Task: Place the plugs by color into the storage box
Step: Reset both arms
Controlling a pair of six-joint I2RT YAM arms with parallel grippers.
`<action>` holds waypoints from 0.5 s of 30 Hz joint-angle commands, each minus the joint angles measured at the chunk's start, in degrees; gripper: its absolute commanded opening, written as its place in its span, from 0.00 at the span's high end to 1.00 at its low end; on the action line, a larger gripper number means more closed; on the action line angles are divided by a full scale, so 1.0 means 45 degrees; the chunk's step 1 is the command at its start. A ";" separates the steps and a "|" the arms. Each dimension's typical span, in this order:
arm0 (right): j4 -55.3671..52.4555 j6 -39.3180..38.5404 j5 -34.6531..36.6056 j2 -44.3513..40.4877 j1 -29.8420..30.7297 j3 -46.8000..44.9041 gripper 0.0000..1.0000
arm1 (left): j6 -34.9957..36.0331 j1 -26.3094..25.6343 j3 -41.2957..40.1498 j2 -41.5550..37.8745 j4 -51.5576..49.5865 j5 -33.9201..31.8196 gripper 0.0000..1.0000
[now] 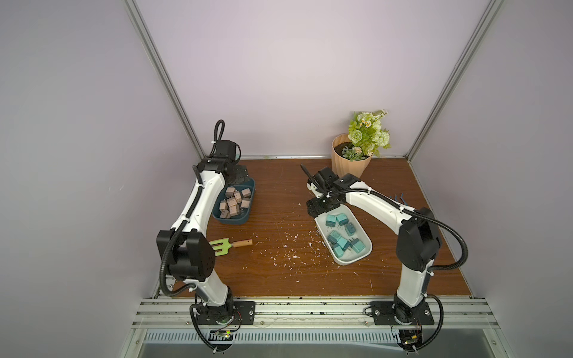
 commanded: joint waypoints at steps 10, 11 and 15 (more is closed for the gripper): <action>0.2647 0.0060 0.0466 -0.5050 -0.4179 -0.5107 0.17 | -0.0932 -0.0001 -0.5035 -0.4212 0.2883 -0.2615 0.00; 0.2939 0.0059 0.0416 -0.5206 -0.4577 -0.5376 0.16 | -0.1320 -0.0014 -0.5461 -0.4447 0.3054 -0.2829 0.00; 0.3328 0.0086 0.0236 -0.5938 -0.5500 -0.6244 0.17 | -0.2532 -0.0001 -0.6583 -0.5833 0.2638 -0.3518 0.00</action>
